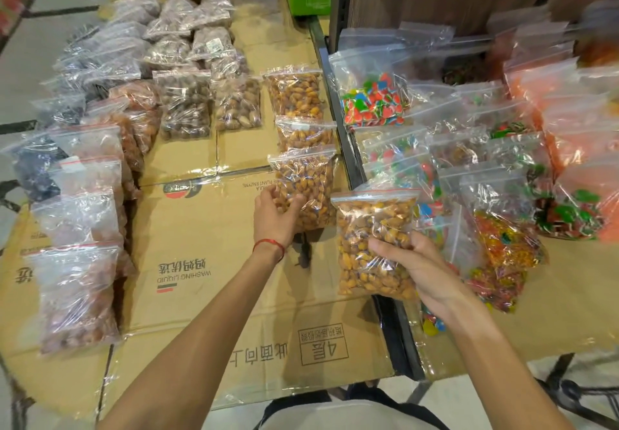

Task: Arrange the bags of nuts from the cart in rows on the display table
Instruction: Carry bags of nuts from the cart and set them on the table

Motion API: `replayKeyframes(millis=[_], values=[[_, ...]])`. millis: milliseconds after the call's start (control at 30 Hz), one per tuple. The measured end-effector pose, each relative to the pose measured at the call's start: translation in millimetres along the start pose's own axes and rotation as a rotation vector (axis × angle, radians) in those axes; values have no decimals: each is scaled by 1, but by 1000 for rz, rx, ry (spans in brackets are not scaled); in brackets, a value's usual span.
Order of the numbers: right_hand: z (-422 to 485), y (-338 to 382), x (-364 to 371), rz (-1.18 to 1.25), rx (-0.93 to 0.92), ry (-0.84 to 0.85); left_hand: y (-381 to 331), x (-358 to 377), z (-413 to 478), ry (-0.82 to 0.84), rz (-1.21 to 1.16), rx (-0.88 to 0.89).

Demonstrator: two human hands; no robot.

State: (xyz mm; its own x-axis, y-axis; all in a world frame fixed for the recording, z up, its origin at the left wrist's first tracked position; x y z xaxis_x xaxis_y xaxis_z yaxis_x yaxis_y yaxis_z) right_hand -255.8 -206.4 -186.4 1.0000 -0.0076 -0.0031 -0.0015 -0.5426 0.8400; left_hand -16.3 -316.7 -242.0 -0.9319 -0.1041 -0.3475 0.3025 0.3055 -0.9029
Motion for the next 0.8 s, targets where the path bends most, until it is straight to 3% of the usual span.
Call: replayKeyframes(millis=[167,267,533,700,800], values=[[26,-4,19,11,12,92,-3,-31,-41,-17,538,400],[48,-5,29,-52,-9,145,-1,-42,-60,3,733,505],[92,9,56,-164,-125,182,19,-59,-96,-9,893,501],[100,-5,67,-221,-196,12,24,-62,-106,-3,880,445],[95,-13,72,-413,-257,-128,23,-62,-109,5,881,421]])
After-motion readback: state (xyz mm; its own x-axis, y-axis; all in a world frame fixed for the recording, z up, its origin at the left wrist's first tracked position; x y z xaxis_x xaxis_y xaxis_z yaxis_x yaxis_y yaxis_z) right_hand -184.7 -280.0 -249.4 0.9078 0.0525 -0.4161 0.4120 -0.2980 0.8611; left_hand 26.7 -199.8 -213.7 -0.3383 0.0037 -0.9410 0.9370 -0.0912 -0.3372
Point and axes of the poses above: each hand's wrist, its own z-axis towards the middle knuckle, its own x-axis out of the palm, y = z × x, the point moved 3 cm from there along z, towards the middle knuckle, and after that the axes turned 8 degrees about -z, right-handed, at the moved point
